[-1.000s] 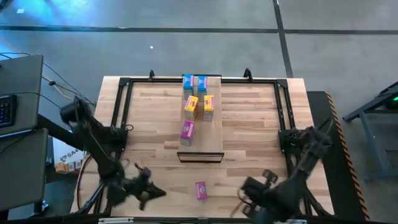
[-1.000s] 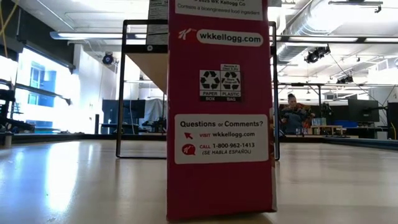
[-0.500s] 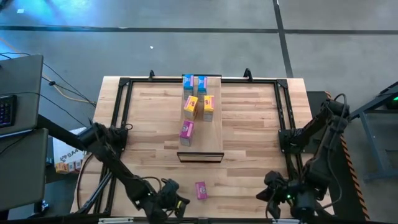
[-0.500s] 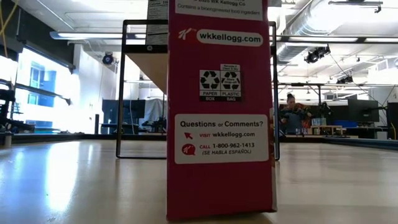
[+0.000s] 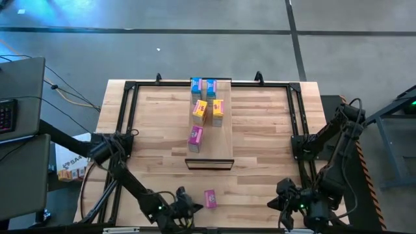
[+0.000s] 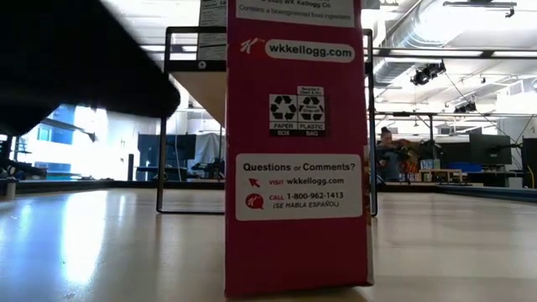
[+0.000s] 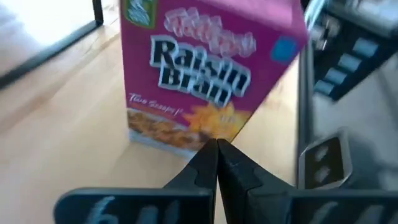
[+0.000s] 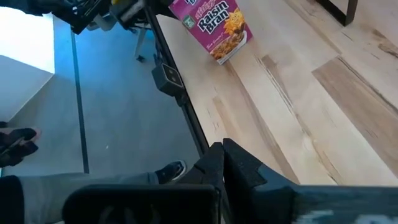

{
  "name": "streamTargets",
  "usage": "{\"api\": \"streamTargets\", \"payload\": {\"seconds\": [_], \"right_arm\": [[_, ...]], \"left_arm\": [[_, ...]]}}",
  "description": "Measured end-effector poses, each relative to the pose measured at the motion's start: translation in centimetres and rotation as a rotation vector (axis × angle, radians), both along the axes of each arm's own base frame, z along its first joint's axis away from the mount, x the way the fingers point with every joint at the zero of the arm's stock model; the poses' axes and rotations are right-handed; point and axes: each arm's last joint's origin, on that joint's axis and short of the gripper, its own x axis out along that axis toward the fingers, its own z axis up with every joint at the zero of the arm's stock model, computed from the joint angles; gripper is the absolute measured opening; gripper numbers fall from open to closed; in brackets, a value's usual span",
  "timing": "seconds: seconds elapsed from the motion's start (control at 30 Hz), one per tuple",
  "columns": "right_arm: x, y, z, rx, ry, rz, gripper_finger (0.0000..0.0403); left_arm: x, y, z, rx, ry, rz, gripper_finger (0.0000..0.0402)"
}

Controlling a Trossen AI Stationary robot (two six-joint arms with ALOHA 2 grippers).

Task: Stack cereal on shelf
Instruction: Put the purple cereal box on the shelf

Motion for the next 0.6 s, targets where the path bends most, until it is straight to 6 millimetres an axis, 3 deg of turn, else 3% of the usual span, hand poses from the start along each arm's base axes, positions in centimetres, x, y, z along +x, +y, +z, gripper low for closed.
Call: {"api": "streamTargets", "payload": {"seconds": [0.13, 0.3, 0.6], "right_arm": [[0.2, -0.1, 0.0, -0.003, -0.003, -0.007, 0.0], [0.3, -0.2, 0.1, -0.039, -0.047, -0.018, 0.0], [0.4, -0.3, 0.1, -0.052, -0.07, -0.032, 0.0]], "left_arm": [[0.3, 0.7, -1.0, 0.1, 0.055, -0.024, 0.0], [1.8, 1.5, -2.3, 0.093, 0.094, -0.066, 0.0], [2.5, 2.4, -2.9, 0.136, 0.104, -0.1, 0.0]]}}
